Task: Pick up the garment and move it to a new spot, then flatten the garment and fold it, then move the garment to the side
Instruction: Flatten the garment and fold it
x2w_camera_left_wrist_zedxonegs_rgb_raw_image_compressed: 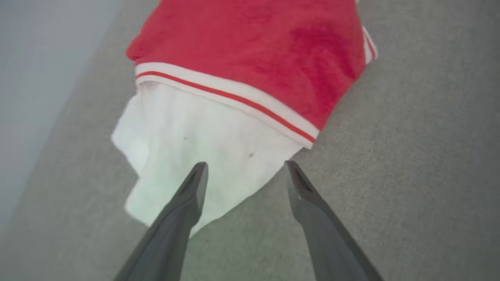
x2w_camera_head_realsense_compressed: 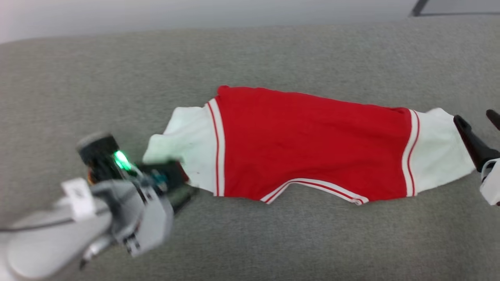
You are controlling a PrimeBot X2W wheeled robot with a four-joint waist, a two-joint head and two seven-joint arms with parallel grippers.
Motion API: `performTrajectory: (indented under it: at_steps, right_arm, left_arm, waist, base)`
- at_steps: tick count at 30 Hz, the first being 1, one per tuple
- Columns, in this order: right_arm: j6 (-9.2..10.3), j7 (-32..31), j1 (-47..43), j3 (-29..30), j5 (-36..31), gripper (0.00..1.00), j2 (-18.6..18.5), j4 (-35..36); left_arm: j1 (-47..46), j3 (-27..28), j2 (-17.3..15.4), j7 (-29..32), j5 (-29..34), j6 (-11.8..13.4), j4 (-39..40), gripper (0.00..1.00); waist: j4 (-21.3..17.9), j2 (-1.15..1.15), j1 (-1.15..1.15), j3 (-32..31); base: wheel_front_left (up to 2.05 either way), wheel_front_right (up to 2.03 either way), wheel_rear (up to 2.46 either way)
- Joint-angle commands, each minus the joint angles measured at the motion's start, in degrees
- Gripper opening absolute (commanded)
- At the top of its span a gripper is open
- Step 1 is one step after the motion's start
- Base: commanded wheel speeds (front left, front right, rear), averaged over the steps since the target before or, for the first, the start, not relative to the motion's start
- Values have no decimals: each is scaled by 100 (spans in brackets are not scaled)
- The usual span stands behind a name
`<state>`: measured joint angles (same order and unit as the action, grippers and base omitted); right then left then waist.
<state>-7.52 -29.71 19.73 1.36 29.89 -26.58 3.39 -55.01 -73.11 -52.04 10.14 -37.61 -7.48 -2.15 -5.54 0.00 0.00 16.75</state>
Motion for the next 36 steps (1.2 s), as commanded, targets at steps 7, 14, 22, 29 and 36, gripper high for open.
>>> performTrajectory:
  at_steps: [7, 14, 22, 29, 36]
  right_arm:
    - [6, 140, -24, -46, 9, 100, 65, -23]
    - [6, 172, -9, -84, 4, 100, 117, 35]
    - [6, 210, 40, -119, 28, 100, 138, 8]
    - [6, 178, -12, -180, 20, 100, 49, 7]
    - [7, -243, -366, -1596, 378, 100, -1647, 617]
  left_arm:
    - [300, -28, 21, 463, 289, 5, 128, 100]
    - [299, -35, 18, 325, 725, 7, -251, 100]
    - [206, -39, 126, -21, 824, 12, -602, 0]
    - [160, -39, 189, -203, 671, 9, -703, 0]
    - [11, -33, 268, -224, 474, 8, -582, 0]
  waist:
    - [-353, 0, 0, 223]
    - [-424, 0, 0, 293]
    - [-417, 0, 0, 377]
    - [-381, 0, 0, 353]
    - [-259, 0, 0, 447]
  base:
    - [0, 0, 0]
    - [0, 0, 0]
    - [0, 0, 0]
    - [0, 0, 0]
    - [0, 0, 0]
